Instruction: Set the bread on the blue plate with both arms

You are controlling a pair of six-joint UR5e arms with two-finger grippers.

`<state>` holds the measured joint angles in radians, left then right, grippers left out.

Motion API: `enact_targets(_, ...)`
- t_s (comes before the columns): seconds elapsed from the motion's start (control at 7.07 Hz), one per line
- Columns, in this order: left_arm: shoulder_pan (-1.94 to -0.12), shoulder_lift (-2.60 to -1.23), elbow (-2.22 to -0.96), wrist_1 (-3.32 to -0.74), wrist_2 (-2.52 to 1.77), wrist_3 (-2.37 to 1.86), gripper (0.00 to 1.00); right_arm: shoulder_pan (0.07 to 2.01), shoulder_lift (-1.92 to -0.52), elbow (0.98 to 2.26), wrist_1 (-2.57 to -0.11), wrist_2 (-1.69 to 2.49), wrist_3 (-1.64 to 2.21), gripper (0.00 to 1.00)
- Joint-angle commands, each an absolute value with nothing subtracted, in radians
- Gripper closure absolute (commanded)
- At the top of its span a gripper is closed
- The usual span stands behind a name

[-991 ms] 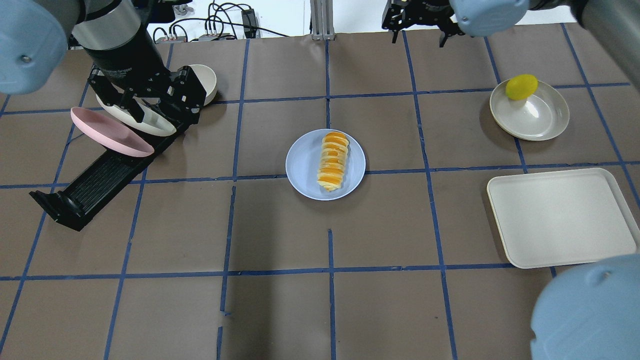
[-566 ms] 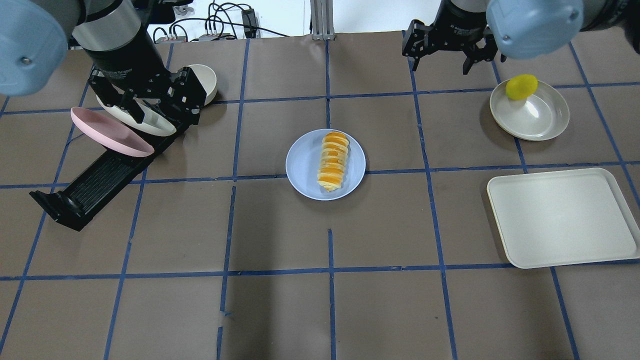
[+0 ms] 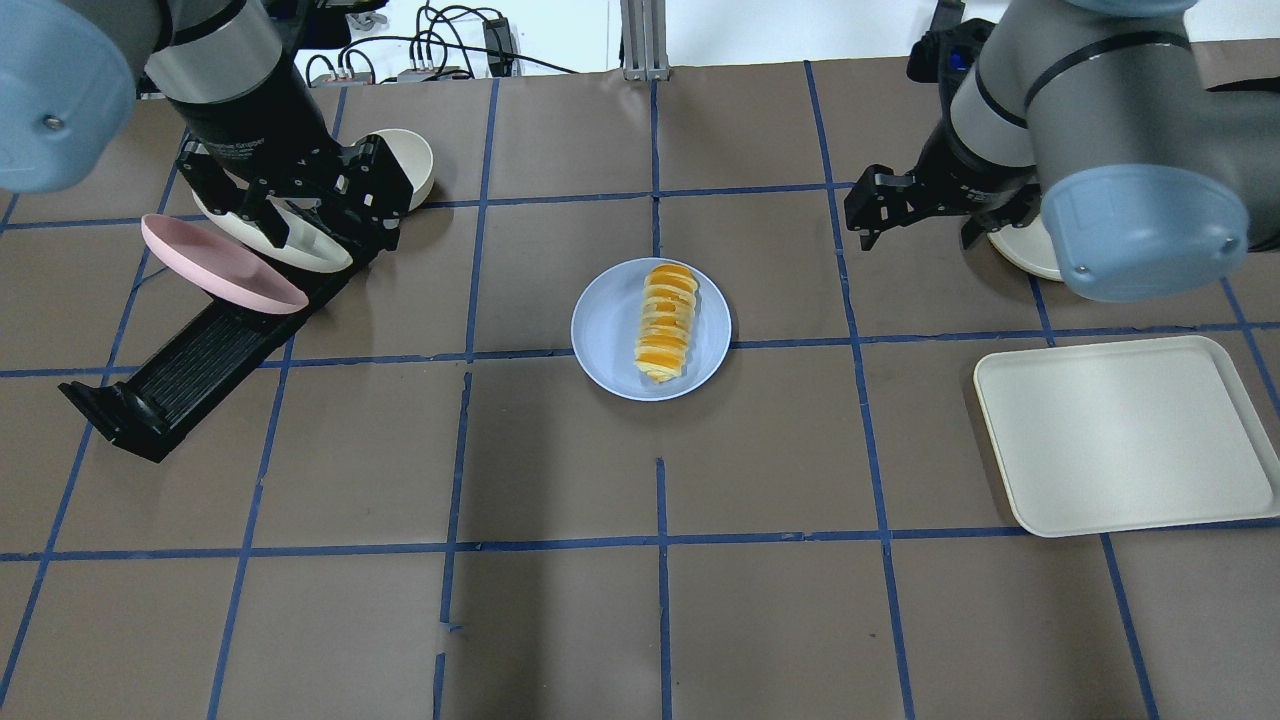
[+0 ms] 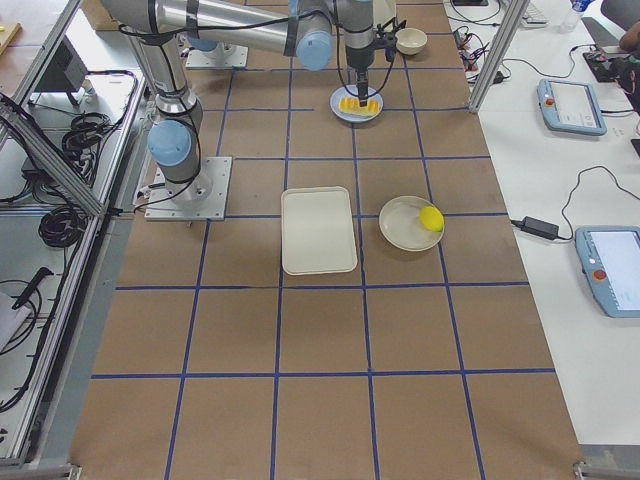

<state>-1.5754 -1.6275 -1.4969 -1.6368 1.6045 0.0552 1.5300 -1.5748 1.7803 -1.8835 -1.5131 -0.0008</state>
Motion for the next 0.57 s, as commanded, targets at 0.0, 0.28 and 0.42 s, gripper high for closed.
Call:
enact_targets(0.0,-1.575,-1.628,-1.497,-1.637,1.605,0.055,0.00,1.494,-1.624,1.737,-1.725,-1.480,-0.011,0.00)
enact_targets(0.28,-1.575,-1.628,-1.497,-1.637,1.605,0.055,0.00,1.505,-1.600,1.604,-1.608,-1.491,0.001,0.00)
enact_targets(0.42,-1.575,-1.628,-1.497,-1.637,1.605,0.055,0.00,1.511,-1.559,1.544,-1.574,-1.493,0.003,0.00)
